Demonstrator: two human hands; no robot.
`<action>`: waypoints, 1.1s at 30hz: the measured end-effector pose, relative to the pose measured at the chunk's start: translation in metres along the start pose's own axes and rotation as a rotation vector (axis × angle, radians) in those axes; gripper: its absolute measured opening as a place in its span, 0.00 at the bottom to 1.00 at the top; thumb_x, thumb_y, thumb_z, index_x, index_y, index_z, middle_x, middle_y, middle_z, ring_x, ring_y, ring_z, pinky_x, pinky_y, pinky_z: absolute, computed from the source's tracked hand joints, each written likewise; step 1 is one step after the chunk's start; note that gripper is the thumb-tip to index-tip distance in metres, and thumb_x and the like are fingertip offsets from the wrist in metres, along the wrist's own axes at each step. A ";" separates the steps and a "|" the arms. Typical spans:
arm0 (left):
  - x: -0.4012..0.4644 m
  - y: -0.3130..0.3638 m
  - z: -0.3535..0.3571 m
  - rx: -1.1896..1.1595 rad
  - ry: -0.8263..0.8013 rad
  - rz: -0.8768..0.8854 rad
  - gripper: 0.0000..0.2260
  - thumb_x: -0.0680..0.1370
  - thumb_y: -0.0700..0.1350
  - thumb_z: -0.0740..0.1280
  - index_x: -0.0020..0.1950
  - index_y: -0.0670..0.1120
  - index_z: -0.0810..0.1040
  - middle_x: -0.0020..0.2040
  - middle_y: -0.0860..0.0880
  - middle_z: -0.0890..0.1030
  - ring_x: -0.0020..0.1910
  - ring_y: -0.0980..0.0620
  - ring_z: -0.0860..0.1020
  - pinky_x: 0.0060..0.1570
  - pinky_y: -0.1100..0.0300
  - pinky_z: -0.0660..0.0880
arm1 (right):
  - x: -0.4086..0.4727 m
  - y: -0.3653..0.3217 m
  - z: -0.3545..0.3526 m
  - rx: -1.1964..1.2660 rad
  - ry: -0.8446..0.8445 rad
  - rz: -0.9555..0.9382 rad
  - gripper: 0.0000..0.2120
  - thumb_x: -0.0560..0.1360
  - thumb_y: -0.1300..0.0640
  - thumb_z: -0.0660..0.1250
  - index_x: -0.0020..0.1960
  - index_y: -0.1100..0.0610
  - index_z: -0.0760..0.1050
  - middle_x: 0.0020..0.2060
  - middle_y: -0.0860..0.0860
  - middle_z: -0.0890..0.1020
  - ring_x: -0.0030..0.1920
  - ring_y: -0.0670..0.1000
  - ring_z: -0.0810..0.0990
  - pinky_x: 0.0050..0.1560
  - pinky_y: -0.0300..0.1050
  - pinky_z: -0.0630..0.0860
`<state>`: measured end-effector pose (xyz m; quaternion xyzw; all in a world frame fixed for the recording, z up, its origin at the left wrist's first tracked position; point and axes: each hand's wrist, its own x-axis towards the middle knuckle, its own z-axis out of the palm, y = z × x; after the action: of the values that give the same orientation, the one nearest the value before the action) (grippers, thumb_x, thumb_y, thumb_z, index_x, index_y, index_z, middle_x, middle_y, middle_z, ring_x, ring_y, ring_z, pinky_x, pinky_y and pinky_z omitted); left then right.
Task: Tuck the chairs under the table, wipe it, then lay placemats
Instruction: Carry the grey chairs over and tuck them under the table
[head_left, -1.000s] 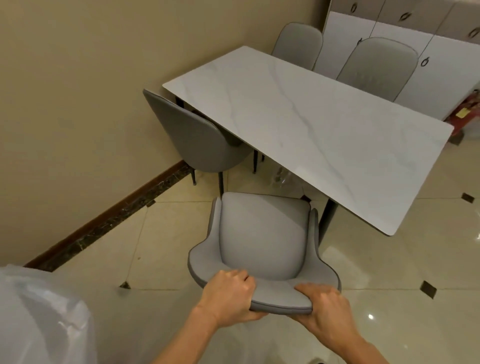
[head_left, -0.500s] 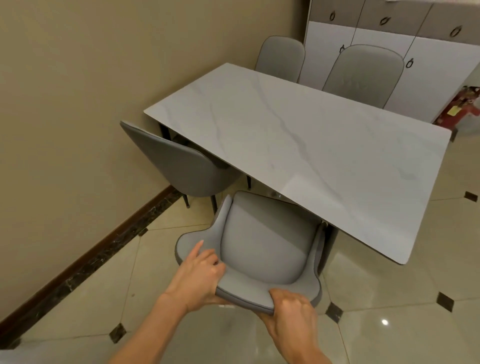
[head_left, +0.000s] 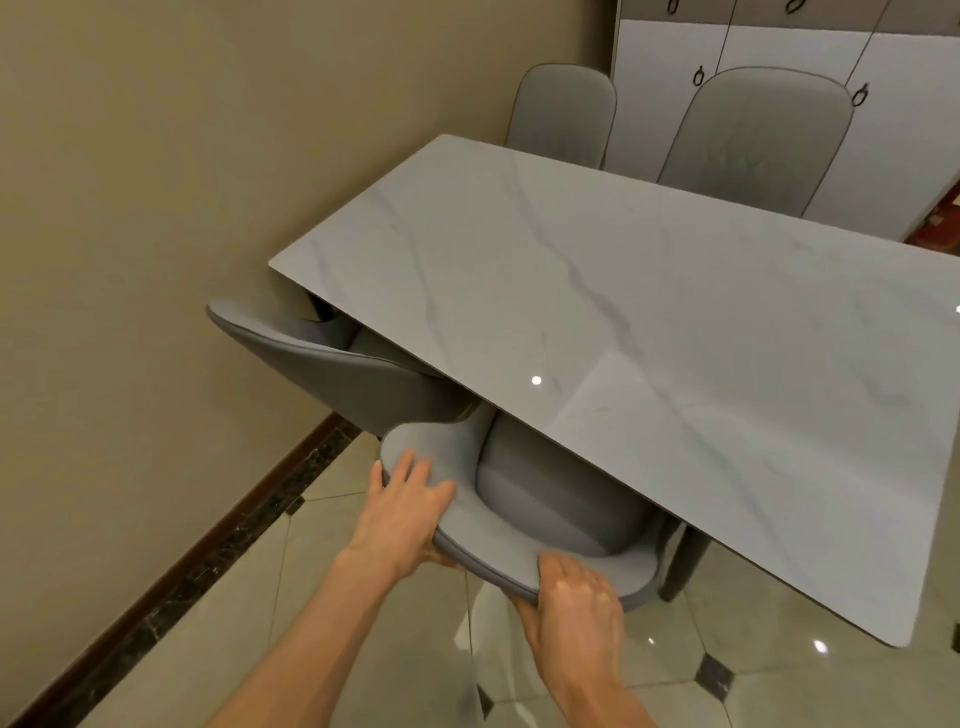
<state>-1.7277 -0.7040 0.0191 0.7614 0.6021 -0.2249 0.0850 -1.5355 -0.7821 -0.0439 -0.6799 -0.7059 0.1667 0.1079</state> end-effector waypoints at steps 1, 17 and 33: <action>0.006 0.001 -0.004 -0.011 -0.009 -0.001 0.35 0.71 0.64 0.72 0.73 0.54 0.64 0.76 0.42 0.59 0.77 0.38 0.50 0.74 0.33 0.49 | 0.006 0.002 -0.001 -0.003 0.004 0.006 0.24 0.50 0.46 0.84 0.40 0.54 0.79 0.32 0.50 0.81 0.32 0.52 0.80 0.34 0.46 0.78; 0.016 -0.001 -0.014 -0.100 -0.062 0.054 0.35 0.70 0.65 0.72 0.73 0.57 0.64 0.75 0.47 0.60 0.77 0.41 0.49 0.75 0.33 0.44 | 0.013 0.006 0.006 0.023 -0.045 0.033 0.25 0.51 0.43 0.83 0.42 0.52 0.79 0.34 0.49 0.81 0.34 0.51 0.79 0.37 0.45 0.78; 0.045 -0.070 0.005 -0.267 -0.005 0.368 0.54 0.54 0.85 0.54 0.72 0.55 0.67 0.70 0.55 0.67 0.74 0.52 0.60 0.75 0.44 0.46 | 0.002 0.020 -0.009 0.012 0.004 0.096 0.24 0.67 0.30 0.56 0.48 0.45 0.79 0.43 0.44 0.83 0.43 0.48 0.81 0.43 0.45 0.78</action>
<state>-1.7879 -0.6482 0.0046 0.8398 0.4772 -0.1260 0.2260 -1.5135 -0.7789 -0.0438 -0.7128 -0.6712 0.1742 0.1053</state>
